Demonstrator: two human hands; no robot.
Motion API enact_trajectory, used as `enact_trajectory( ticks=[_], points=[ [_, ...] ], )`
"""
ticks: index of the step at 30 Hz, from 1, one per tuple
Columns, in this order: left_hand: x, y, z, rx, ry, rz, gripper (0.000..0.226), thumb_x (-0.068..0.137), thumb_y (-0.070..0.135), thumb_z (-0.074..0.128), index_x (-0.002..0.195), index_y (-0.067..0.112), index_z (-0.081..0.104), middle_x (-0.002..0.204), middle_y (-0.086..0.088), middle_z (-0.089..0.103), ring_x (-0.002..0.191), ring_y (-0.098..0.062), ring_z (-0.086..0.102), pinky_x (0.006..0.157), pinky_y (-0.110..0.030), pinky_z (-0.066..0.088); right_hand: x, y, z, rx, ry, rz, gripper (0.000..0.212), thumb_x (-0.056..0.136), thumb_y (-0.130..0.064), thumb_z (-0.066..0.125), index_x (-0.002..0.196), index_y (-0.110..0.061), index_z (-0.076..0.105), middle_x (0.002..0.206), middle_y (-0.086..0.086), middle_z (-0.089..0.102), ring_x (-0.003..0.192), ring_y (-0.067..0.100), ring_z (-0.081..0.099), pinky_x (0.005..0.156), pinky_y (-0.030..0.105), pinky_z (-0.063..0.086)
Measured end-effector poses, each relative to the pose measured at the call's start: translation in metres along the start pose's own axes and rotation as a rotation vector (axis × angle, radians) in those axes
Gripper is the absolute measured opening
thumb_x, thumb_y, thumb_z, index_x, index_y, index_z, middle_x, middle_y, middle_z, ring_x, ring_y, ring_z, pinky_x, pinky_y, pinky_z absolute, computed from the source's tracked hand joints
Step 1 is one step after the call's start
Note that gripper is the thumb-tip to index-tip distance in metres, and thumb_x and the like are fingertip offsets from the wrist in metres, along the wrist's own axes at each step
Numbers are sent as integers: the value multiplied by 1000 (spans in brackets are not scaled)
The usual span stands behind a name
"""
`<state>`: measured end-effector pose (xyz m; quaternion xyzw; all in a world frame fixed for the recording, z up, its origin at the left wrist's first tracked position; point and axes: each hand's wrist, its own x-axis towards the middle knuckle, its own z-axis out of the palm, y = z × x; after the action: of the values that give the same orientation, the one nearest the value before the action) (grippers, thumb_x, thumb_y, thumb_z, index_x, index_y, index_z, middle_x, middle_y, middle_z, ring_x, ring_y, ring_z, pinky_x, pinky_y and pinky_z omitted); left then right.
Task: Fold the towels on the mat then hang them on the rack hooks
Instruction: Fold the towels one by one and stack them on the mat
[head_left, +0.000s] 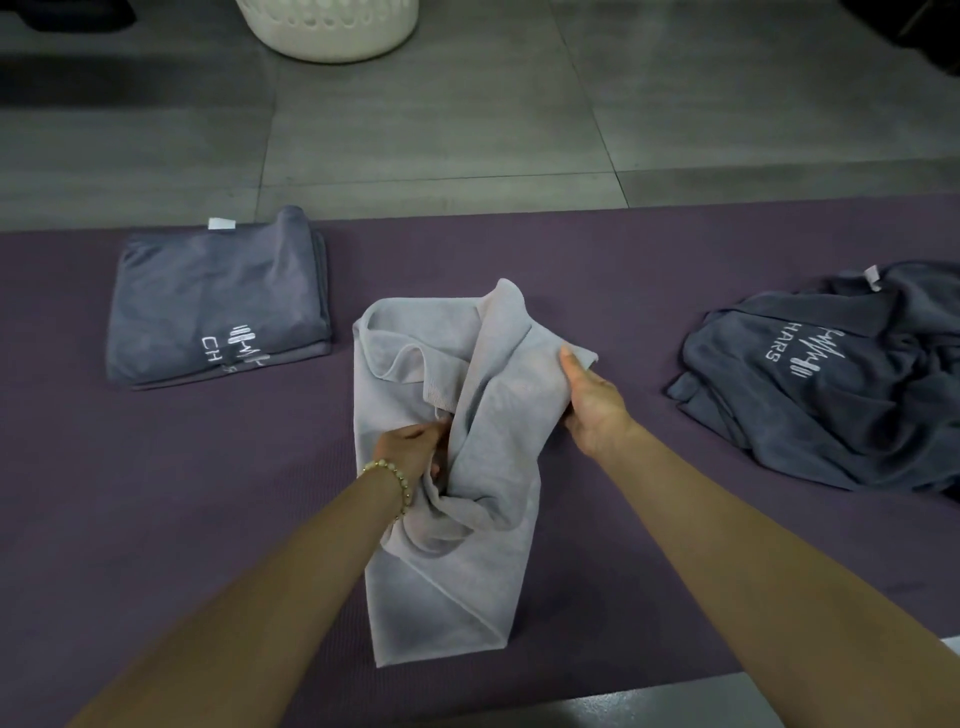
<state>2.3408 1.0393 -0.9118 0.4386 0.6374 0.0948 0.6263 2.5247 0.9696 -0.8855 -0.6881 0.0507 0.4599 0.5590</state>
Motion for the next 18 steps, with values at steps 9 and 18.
enact_trajectory(
  ticks=[9, 18],
  points=[
    [-22, 23, -27, -288, 160, 391, 21, 98, 22, 47, 78, 20, 52, 55, 3, 47, 48, -13, 46, 54, -25, 42, -17, -26, -44, -18, 233, -420, 35, 98, -32, 51, 68, -16, 55, 63, -8, 55, 53, 0, 50, 53, 16, 45],
    [-75, 97, -14, -113, -79, 586, 22, 97, 16, 50, 75, 15, 55, 46, 4, 42, 32, -5, 37, 34, -16, 34, -71, -42, -15, -702, -190, -963, 37, 99, -30, 46, 74, -4, 52, 63, -3, 45, 59, 3, 38, 57, 31, 38]
  ],
)
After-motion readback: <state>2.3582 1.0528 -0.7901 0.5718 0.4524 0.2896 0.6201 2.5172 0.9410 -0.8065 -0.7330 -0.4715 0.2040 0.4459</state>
